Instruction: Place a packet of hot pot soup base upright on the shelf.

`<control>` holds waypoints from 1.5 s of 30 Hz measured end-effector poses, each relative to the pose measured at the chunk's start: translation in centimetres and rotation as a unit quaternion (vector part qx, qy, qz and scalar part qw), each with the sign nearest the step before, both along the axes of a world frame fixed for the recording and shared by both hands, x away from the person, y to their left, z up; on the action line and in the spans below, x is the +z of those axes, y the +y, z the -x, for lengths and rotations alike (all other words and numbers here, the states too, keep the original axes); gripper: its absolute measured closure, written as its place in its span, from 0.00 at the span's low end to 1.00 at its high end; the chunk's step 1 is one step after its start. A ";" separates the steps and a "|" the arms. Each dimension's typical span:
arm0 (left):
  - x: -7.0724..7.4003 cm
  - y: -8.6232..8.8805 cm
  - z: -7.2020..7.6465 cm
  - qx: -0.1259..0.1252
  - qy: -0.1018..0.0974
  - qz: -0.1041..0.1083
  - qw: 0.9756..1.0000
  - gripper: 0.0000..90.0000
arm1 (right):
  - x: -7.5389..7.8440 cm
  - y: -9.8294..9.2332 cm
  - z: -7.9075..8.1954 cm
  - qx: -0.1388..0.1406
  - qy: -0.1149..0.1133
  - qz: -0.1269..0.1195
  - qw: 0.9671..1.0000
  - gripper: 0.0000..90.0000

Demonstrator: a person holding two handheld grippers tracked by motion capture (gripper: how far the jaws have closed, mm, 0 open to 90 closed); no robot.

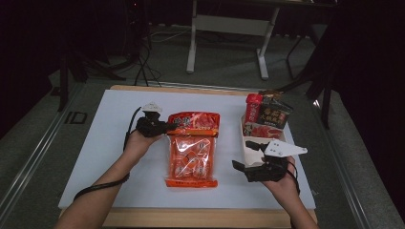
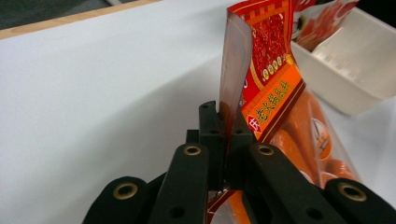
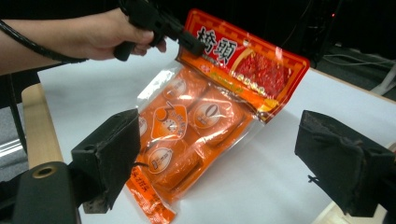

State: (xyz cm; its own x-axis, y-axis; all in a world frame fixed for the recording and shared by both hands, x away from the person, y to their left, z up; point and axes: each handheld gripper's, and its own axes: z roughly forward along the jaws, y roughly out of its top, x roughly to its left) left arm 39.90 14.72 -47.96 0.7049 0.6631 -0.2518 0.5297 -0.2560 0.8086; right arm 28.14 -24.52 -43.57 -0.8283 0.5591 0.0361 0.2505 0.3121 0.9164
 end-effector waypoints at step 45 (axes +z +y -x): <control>5.6 -0.2 8.7 -0.134 -0.093 0.074 0.984 0.99 | 0.0 4.7 -5.4 0.041 0.027 -0.001 0.999 0.30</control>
